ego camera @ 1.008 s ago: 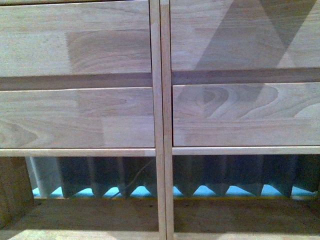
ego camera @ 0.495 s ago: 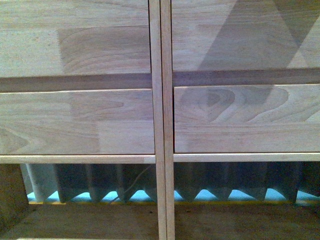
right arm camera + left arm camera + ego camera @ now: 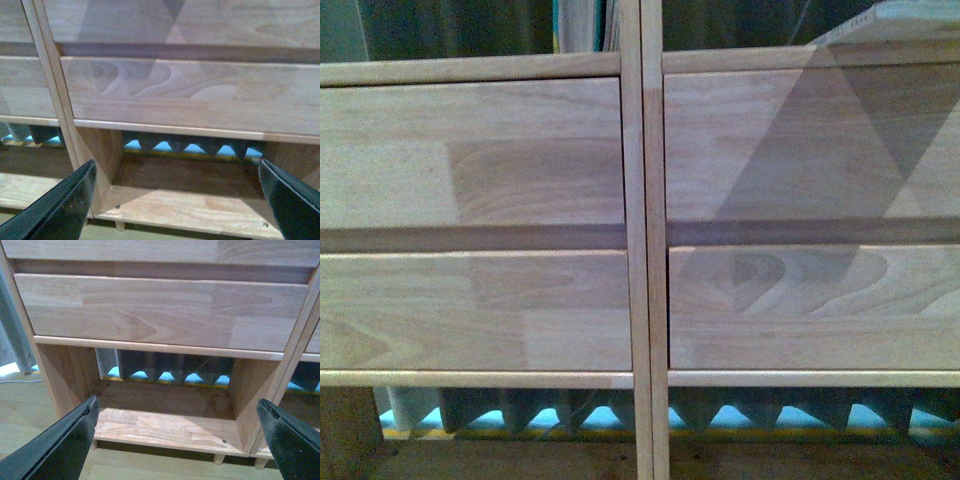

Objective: Organize books on shelf

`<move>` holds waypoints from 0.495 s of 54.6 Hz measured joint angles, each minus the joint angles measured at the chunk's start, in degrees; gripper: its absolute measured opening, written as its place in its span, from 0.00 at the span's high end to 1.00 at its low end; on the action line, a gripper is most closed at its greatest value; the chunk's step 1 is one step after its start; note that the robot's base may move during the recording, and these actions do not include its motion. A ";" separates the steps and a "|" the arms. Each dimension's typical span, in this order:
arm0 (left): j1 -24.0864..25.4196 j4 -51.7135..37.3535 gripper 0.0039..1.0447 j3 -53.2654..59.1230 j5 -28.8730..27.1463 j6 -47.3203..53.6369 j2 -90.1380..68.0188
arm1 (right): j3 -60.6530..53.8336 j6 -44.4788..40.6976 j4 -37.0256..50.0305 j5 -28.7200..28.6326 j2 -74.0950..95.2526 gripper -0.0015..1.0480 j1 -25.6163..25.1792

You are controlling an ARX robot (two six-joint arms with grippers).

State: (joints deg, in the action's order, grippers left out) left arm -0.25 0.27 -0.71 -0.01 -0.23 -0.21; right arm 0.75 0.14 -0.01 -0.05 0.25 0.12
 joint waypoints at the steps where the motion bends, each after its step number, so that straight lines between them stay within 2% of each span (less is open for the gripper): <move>1: 0.00 0.00 0.07 0.00 0.02 0.00 0.00 | 0.00 0.04 0.00 0.04 0.00 0.07 0.00; 27: 0.00 0.00 0.07 0.00 0.00 0.00 0.00 | 0.00 0.00 0.00 0.04 0.00 0.07 0.00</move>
State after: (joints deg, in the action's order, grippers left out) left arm -0.25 0.27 -0.71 -0.01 -0.23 -0.21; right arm 0.75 0.14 -0.01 -0.01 0.25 0.12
